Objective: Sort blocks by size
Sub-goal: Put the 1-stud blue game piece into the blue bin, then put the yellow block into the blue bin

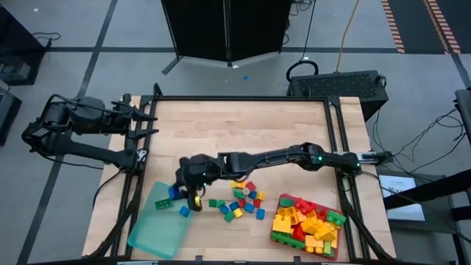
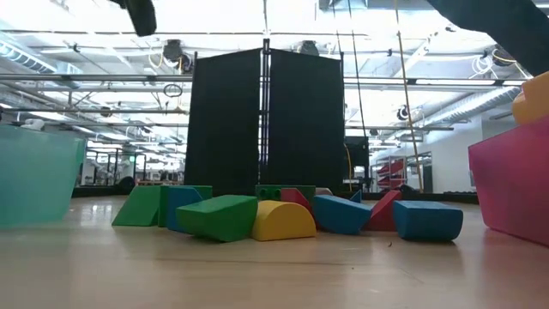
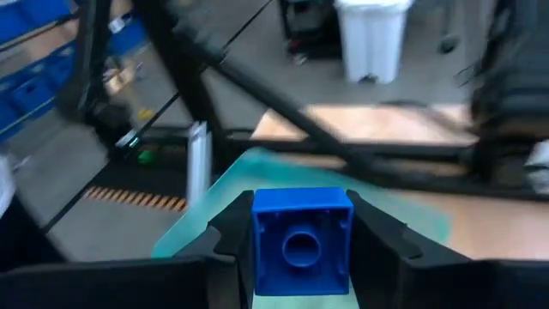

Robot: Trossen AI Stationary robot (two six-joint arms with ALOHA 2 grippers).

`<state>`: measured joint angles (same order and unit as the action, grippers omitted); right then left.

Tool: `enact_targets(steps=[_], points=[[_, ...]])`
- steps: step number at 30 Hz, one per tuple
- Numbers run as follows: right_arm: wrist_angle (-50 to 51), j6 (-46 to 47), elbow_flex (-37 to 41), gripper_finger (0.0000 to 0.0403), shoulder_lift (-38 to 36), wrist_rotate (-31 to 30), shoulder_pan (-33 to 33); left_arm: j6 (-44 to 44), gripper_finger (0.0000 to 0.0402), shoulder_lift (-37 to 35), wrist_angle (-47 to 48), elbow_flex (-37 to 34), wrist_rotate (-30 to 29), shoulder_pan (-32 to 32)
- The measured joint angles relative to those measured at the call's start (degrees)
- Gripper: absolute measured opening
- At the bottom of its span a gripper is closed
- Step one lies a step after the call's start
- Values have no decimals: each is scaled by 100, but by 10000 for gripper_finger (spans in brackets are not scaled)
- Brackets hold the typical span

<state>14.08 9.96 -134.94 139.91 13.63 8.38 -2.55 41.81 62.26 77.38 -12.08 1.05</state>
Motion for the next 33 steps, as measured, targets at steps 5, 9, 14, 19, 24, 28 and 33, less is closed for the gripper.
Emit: enact_targets(steps=[5, 9, 14, 19, 24, 28, 33], points=[[157, 277, 16, 117, 263, 726, 63, 0, 187, 1, -17, 0, -2, 1], [167, 785, 16, 116, 509, 1043, 76, -6, 187, -1, -26, 0, -10, -1], [149, 939, 12, 117, 570, 966, 90, -11, 187, -1, -27, 0, -15, 0], [224, 1072, 7, 169, 553, 874, 92, -123, 187, 1, -39, 0, -15, -1], [283, 1087, 9, 222, 554, 877, 90, -149, 187, 1, -26, 0, -17, 1], [336, 1086, 9, 229, 554, 854, 77, -118, 187, 1, -24, 0, -17, 1], [2249, 1061, 0, 231, 291, 501, -116, -120, 187, -1, 36, 1, -17, -1]])
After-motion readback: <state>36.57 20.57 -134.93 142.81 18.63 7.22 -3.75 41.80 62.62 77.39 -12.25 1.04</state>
